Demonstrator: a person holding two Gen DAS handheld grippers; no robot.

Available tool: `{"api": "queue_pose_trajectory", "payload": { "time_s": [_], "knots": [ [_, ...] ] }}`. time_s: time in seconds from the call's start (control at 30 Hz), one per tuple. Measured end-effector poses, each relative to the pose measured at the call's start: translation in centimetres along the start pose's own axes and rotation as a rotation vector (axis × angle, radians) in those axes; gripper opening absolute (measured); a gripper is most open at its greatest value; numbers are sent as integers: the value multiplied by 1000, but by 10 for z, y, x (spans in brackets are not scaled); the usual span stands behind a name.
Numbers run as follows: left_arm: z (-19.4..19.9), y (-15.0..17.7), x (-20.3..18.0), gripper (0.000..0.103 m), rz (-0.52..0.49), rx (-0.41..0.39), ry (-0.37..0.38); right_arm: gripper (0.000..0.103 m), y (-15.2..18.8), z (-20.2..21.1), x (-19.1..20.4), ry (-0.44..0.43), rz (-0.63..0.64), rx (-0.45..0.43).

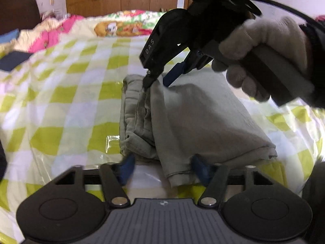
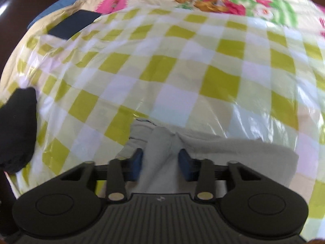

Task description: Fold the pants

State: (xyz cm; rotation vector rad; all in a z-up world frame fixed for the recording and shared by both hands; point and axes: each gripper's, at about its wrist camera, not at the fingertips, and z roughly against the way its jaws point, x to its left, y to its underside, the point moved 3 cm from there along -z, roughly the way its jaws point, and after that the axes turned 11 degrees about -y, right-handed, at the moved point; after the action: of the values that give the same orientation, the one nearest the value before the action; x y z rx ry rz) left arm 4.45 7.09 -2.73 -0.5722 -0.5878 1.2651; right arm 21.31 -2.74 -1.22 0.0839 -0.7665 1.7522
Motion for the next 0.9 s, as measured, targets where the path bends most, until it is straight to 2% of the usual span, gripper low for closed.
{"api": "queue_pose_trajectory", "payload": {
  "time_s": [0.03, 0.07, 0.17, 0.27, 0.37, 0.43, 0.53, 0.67, 0.8, 0.9],
  "knots": [
    [2, 1, -1, 55, -10, -7, -1, 17, 0, 6, 0, -7, -9, -9],
    [3, 2, -2, 47, -9, -10, 2, 15, -1, 12, 0, -7, -14, -21],
    [6, 3, 1, 34, 10, -10, 23, 10, -2, 26, 3, -38, -33, -40],
    [7, 2, 3, 28, 25, -14, 29, 9, -3, 35, 1, -60, -56, -57],
    [13, -1, 8, 27, 39, -43, 40, 8, -6, 44, -5, -102, -117, -86],
    [13, -5, 12, 27, 44, -55, 35, 9, -9, 50, -11, -101, -138, -99],
    [9, -5, 13, 27, 46, -52, 36, 9, -9, 48, -13, -85, -135, -101],
    [6, -2, 10, 25, 24, -47, 32, 8, -9, 49, -15, -124, -166, -121],
    [17, -15, 23, 24, 52, -86, 55, 8, -21, 62, -8, -142, -150, -162],
    [20, -27, 35, 24, 72, -114, 43, 7, -36, 68, -3, -158, -146, -193]
  ]
}}
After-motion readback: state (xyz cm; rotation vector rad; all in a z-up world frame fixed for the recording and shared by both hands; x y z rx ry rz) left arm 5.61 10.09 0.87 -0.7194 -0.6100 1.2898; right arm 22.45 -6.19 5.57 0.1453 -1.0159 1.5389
